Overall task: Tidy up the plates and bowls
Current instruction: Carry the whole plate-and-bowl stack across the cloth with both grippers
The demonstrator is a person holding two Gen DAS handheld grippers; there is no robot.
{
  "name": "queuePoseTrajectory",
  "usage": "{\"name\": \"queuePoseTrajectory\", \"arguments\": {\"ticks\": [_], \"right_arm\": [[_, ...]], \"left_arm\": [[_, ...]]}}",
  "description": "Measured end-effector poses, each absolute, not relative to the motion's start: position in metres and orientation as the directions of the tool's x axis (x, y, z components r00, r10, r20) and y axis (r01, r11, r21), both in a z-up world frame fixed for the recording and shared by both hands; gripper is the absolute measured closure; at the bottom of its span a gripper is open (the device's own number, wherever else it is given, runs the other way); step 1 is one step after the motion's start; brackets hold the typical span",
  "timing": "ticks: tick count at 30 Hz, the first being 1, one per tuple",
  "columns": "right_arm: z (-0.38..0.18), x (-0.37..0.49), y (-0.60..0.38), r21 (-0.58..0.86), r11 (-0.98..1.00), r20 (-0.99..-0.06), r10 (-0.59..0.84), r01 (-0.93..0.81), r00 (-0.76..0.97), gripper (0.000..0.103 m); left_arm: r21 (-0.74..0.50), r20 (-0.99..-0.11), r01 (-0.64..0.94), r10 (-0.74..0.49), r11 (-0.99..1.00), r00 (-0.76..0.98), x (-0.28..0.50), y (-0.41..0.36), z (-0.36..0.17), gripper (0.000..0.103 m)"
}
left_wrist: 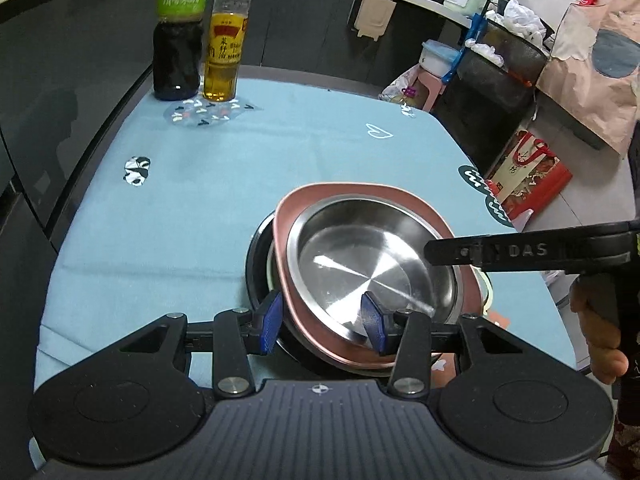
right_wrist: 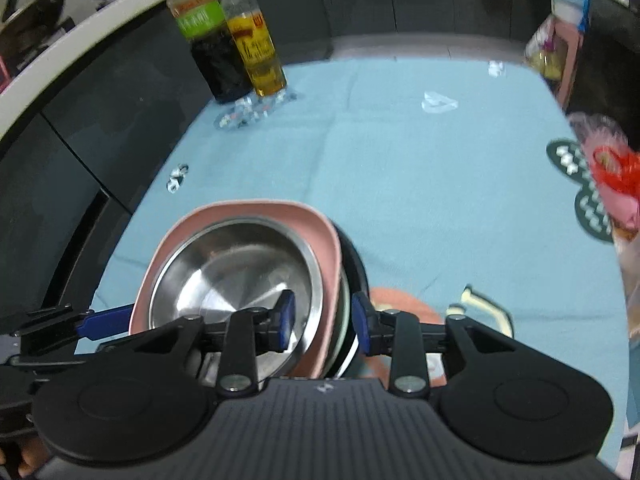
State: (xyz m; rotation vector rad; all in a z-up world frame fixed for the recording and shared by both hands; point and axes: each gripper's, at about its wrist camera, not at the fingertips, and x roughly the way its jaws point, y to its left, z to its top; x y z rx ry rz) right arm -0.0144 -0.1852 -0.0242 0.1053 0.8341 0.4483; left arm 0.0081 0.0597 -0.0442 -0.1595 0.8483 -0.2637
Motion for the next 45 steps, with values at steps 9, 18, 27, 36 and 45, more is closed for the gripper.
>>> {"name": "queuePoseTrajectory", "arguments": {"ticks": [9, 18, 27, 36, 45], "right_arm": [[-0.034, -0.017, -0.204, 0.377, 0.872, -0.643, 0.490, -0.313, 0.589, 0.060], [-0.052, -0.008, -0.213, 0.529, 0.811, -0.617, 0.569, -0.250, 0.543, 0.057], [-0.060, -0.007, -0.211, 0.549, 0.804, -0.637, 0.579, -0.228, 0.508, 0.055], [-0.062, -0.005, -0.203, 0.546, 0.799, -0.658, 0.595, -0.252, 0.461, 0.054], [-0.061, -0.001, -0.203, 0.557, 0.794, -0.661, 0.601, -0.242, 0.449, 0.054]], "left_arm": [[-0.309, -0.703, 0.112, -0.306, 0.945, 0.643, 0.008, 0.076, -0.050, 0.060], [-0.370, -0.698, 0.078, -0.333, 0.926, 0.634, 0.018, 0.086, -0.064, 0.051], [-0.367, -0.706, 0.098, -0.345, 0.925, 0.619, 0.024, 0.083, -0.070, 0.050], [-0.382, -0.716, 0.107, -0.367, 0.918, 0.593, 0.032, 0.083, -0.077, 0.046], [-0.413, -0.715, 0.110, -0.396, 0.904, 0.576, 0.040, 0.084, -0.084, 0.043]]}}
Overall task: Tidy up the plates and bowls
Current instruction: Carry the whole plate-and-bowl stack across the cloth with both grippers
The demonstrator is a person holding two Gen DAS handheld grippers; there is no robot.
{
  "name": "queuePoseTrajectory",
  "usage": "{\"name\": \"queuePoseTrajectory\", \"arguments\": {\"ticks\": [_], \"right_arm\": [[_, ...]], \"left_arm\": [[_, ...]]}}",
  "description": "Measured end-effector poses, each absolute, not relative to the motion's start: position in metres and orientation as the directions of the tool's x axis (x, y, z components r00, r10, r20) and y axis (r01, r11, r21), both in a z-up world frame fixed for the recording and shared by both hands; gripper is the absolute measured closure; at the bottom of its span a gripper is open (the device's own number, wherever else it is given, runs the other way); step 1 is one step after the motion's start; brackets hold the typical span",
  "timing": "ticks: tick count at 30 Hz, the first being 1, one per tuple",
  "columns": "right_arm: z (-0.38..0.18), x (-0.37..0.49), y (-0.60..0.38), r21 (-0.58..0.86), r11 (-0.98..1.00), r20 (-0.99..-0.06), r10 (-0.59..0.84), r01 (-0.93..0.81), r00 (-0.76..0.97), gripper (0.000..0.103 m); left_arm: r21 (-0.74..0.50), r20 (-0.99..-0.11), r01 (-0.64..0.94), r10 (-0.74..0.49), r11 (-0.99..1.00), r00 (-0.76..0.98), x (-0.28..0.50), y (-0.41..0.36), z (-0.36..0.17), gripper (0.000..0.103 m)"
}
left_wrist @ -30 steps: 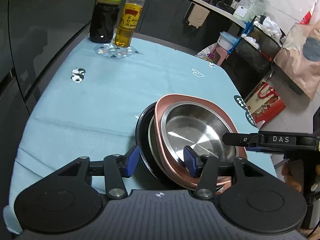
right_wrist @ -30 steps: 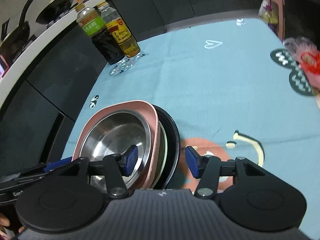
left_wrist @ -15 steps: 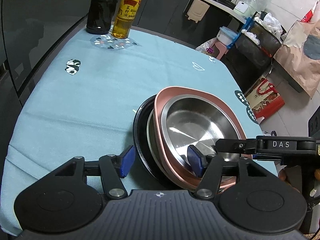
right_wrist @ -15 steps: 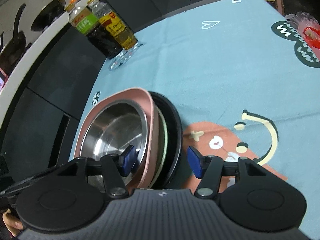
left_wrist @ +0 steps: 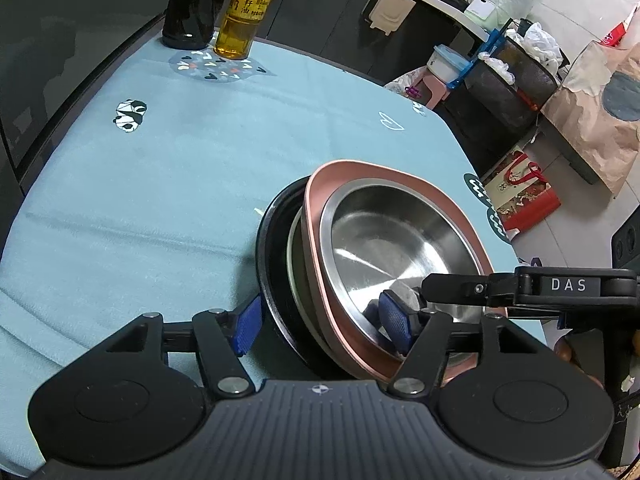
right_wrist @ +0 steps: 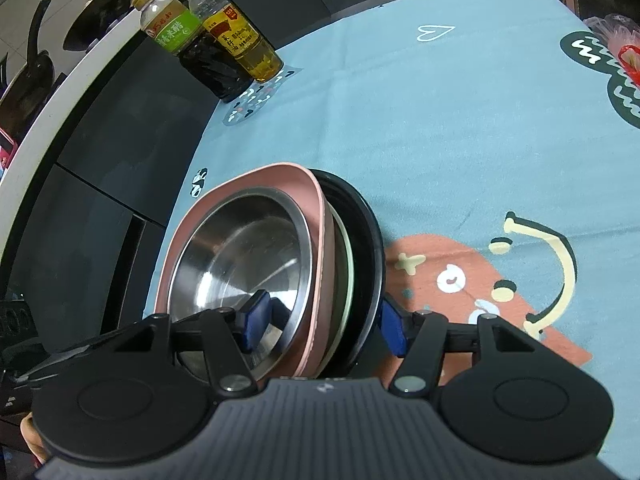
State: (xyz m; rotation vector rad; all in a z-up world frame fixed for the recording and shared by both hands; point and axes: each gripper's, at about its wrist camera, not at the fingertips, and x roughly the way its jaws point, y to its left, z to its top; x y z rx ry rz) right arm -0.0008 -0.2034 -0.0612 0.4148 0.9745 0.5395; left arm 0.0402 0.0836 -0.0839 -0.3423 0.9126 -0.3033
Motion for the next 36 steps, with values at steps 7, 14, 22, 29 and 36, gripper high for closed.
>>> {"name": "queuePoseTrajectory", "arguments": {"ticks": [7, 14, 22, 29, 36], "right_arm": [[-0.060, -0.001, -0.201, 0.541, 0.804, -0.667, 0.589, -0.247, 0.456, 0.054], [-0.059, -0.001, -0.198, 0.531, 0.808, -0.670, 0.585, -0.254, 0.457, 0.053], [-0.055, -0.002, -0.193, 0.516, 0.818, -0.679, 0.571, -0.252, 0.462, 0.053], [-0.052, 0.001, -0.193, 0.520, 0.815, -0.673, 0.576, -0.257, 0.463, 0.053], [-0.049, 0.007, -0.192, 0.509, 0.817, -0.669, 0.573, -0.270, 0.473, 0.053]], "left_arm": [[-0.417, -0.704, 0.118, -0.402, 0.901, 0.586, 0.038, 0.085, -0.086, 0.044], [-0.412, -0.699, 0.111, -0.392, 0.904, 0.598, 0.035, 0.085, -0.084, 0.049], [-0.395, -0.700, 0.113, -0.379, 0.912, 0.605, 0.033, 0.082, -0.081, 0.050], [-0.398, -0.699, 0.099, -0.371, 0.912, 0.612, 0.037, 0.084, -0.078, 0.049], [-0.385, -0.691, 0.106, -0.363, 0.917, 0.625, 0.042, 0.082, -0.076, 0.050]]}}
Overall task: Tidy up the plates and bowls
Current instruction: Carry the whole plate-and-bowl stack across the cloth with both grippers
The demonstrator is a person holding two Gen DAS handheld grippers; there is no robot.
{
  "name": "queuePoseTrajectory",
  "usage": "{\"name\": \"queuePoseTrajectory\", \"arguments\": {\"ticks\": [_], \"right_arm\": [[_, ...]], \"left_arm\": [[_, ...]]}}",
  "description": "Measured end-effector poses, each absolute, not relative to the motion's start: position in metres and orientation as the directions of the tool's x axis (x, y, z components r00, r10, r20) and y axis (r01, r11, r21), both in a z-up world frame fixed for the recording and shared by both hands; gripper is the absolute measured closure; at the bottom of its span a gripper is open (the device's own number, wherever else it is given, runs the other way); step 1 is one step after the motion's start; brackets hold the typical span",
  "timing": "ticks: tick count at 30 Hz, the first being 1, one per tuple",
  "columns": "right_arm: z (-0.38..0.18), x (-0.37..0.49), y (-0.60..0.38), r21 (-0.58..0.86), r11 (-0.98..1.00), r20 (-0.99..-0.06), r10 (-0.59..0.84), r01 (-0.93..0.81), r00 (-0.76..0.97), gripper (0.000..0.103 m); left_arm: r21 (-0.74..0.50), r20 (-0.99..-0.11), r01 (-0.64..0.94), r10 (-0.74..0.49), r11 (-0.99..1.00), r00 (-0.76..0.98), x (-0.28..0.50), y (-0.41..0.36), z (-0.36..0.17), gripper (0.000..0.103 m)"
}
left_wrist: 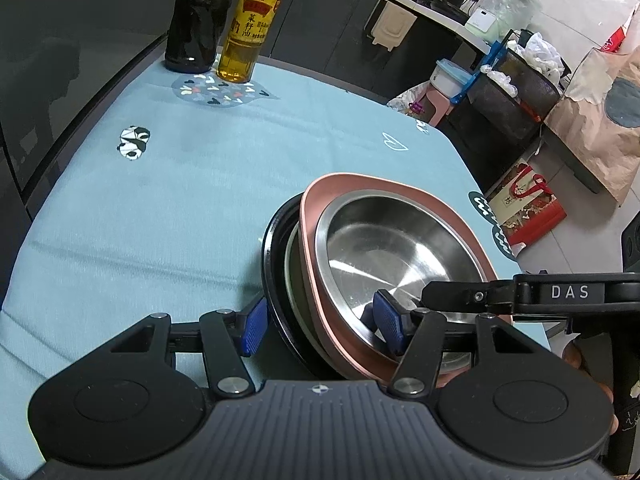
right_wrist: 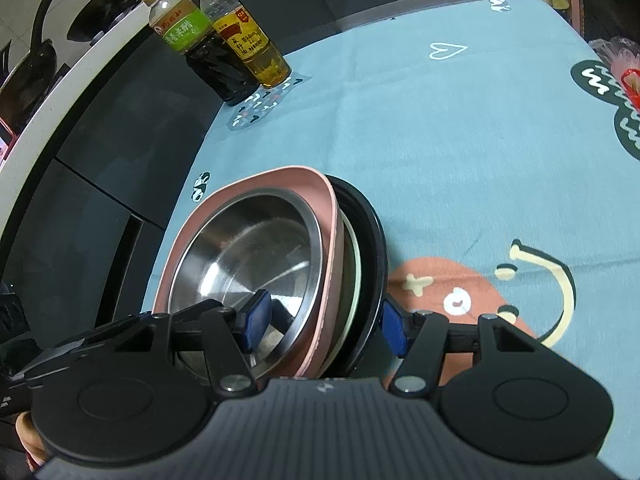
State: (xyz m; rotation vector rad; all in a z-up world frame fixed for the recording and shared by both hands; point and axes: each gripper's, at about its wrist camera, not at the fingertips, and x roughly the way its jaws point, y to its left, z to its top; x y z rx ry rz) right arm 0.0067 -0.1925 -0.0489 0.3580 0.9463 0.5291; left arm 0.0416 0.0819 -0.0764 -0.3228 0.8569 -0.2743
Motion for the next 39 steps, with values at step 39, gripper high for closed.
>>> {"name": "queuePoseTrajectory", "arguments": {"ticks": [39], "right_arm": [[-0.015, 0.139, -0.203, 0.510, 0.829, -0.645, 0.545, -0.229, 0.536, 0.054]], "left_arm": [[-0.365, -0.665, 0.135, -0.360, 0.921, 0.655, 0.194, 0.063, -0.058, 0.050]]}}
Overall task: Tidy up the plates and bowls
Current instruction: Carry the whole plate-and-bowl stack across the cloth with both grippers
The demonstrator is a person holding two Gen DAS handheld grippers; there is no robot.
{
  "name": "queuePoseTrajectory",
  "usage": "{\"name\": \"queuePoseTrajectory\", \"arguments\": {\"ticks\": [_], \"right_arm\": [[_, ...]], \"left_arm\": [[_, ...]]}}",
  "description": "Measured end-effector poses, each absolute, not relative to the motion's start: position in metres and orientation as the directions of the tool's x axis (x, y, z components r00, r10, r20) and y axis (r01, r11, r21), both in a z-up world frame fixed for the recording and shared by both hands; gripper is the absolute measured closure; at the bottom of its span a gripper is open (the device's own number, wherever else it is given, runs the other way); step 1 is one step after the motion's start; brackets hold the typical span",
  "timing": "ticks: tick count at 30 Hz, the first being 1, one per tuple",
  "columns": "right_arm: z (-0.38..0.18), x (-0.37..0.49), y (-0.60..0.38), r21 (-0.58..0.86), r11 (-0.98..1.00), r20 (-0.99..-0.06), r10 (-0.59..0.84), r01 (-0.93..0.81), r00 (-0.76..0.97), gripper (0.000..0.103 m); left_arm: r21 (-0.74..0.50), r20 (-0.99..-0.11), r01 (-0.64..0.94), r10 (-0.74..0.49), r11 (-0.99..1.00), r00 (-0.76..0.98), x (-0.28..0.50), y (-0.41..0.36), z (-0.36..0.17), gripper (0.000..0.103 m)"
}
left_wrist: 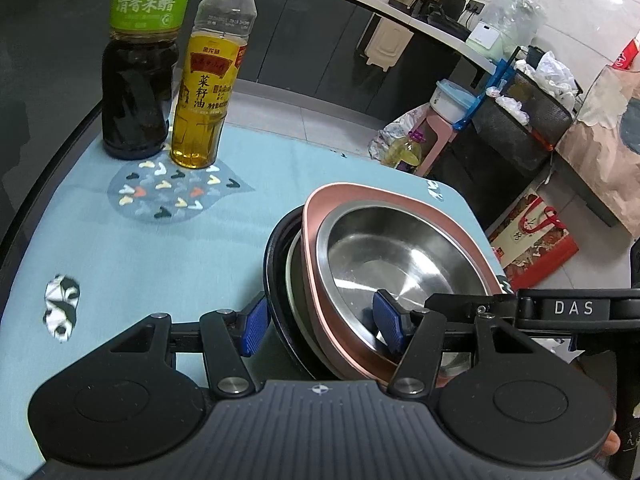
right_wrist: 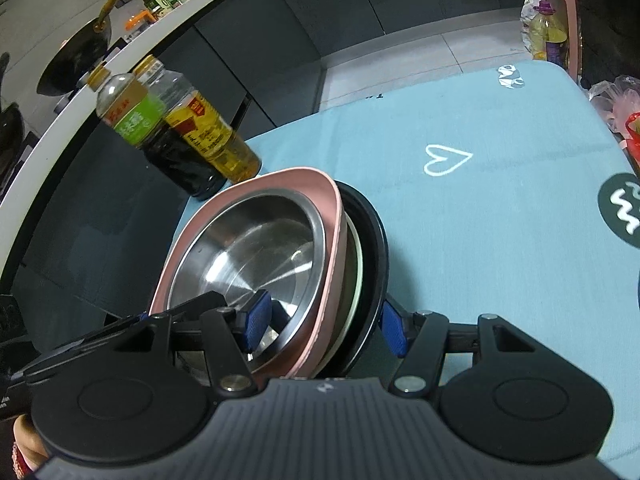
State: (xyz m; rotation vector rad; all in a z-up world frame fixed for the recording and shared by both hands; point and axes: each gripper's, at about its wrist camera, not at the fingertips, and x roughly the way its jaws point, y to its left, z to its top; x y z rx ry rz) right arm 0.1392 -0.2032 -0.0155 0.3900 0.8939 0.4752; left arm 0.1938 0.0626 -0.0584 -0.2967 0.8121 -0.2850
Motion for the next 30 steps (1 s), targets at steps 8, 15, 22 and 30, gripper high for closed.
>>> {"name": "queuePoseTrajectory", "arguments": {"ticks": [8, 15, 22, 30], "right_arm": [[-0.014, 0.167, -0.203, 0.520, 0.826, -0.645, 0.546, -0.216, 0.535, 0.054], [-0.018, 0.190, -0.199, 0.507, 0.838, -0.660, 0.529, -0.203, 0.533, 0.054], [-0.022, 0.207, -0.199, 0.513, 0.837, -0.662, 0.529, -0.193, 0.531, 0.054], [-0.035, 0.212, -0.204, 0.543, 0.819, -0.649, 0.549, -0.185, 0.527, 0.053]], "left_arm": [[-0.344, -0.651, 0.151, -0.351, 0.927, 0.673, 0.220, 0.061, -0.059, 0.050], [-0.341, -0.663, 0.142, -0.345, 0.929, 0.665, 0.242, 0.059, -0.066, 0.050], [-0.353, -0.663, 0.132, -0.347, 0.926, 0.663, 0.258, 0.060, -0.073, 0.050], [-0.360, -0.663, 0.123, -0.347, 0.925, 0.663, 0.263, 0.060, -0.084, 0.047]]}}
